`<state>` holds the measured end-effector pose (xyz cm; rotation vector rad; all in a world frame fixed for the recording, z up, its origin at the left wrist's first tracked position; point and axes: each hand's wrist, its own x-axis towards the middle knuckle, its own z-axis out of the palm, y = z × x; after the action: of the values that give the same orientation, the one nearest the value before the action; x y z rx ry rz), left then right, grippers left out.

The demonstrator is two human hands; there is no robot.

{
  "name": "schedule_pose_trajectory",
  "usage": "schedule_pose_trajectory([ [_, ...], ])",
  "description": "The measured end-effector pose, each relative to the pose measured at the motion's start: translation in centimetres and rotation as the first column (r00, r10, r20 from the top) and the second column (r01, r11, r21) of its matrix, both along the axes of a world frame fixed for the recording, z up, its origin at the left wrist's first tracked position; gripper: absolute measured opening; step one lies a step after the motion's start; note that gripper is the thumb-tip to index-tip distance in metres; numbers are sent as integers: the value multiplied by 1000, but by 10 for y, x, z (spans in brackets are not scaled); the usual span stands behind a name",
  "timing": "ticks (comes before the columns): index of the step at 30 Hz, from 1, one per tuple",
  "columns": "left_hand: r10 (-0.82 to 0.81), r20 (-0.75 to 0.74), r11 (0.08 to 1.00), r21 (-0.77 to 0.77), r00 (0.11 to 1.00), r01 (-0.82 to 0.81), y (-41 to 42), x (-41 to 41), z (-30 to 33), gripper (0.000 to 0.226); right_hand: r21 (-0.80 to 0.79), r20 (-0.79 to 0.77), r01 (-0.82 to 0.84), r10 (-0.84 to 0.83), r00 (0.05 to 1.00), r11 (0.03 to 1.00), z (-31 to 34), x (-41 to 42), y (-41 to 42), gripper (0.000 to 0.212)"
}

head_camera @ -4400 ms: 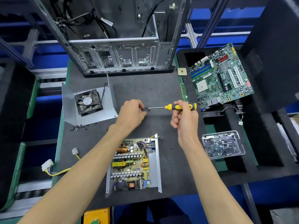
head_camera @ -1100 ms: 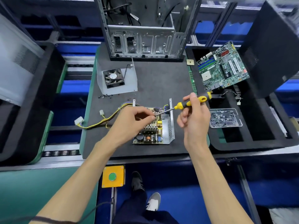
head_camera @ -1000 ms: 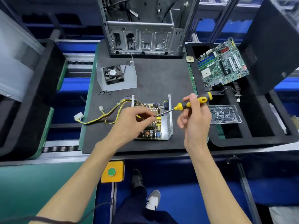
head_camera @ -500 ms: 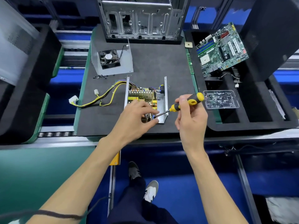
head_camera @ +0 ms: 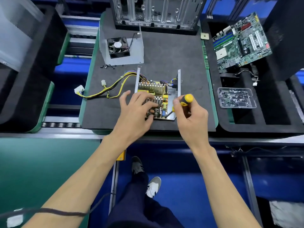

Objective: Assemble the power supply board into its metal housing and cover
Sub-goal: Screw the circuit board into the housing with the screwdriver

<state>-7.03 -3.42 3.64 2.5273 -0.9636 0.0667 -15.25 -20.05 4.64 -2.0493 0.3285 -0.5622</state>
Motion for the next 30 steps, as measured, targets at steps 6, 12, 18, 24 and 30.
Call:
schedule_pose_trajectory([
  [6,-43,-90,999,-29,995,40,2,-1,-2,30,-22,-13,-4,4,1000,1000,-9,1,-2,22],
  [12,-48,-91,999,-29,995,45,3,0,-2,28,-20,-16,-27,27,1000,999,-13,1,-3,22],
  [18,-46,-91,999,-18,995,45,4,-2,0,26,-21,-8,-55,55,998,998,-12,2,-1,19],
  [24,18,-76,955,-295,997,-40,-9,-6,36,19,-82,2,-101,101,995,992,-4,14,-2,30],
  [30,-113,-204,951,-307,972,46,-29,-5,69,30,-58,-98,-102,96,991,993,-5,20,-3,37],
])
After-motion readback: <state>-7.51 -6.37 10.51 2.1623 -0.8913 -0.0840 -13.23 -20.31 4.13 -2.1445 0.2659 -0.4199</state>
